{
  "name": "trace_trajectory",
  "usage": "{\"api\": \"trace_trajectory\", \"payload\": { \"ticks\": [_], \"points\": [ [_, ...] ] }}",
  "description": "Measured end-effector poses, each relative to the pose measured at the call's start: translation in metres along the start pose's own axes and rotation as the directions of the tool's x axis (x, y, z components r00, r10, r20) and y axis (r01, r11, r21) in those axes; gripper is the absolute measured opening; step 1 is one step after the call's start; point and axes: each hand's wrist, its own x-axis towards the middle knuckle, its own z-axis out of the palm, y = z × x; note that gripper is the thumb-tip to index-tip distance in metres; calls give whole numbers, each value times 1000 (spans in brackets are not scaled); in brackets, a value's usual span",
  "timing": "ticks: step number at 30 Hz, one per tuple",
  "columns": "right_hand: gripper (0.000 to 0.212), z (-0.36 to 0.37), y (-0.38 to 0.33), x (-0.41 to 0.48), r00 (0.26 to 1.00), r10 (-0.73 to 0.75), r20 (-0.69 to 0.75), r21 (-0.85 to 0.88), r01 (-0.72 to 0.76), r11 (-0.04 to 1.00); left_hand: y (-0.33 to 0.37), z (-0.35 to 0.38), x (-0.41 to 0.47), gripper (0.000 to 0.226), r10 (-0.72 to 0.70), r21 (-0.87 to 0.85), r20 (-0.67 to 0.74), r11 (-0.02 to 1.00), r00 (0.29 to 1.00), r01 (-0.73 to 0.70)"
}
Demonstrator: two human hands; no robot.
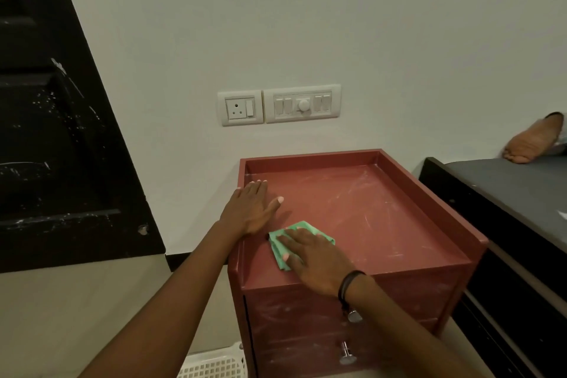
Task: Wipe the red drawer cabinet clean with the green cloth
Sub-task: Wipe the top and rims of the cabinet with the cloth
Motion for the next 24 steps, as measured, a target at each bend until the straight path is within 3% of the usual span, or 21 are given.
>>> {"api": "trace_trajectory", "payload": {
  "ticks": [7,18,24],
  "points": [
    [58,9,7,-23,997,59,-54,0,-60,998,-7,8,3,77,52,-55,37,997,998,-50],
    [55,-18,110,169,981,186,58,-77,-181,980,-13,16,17,78,30,-10,36,999,999,-30],
    [53,-21,123,208,979,187,83,-103,-178,979,-13,15,17,76,42,37,54,998,998,-44]
  ]
}}
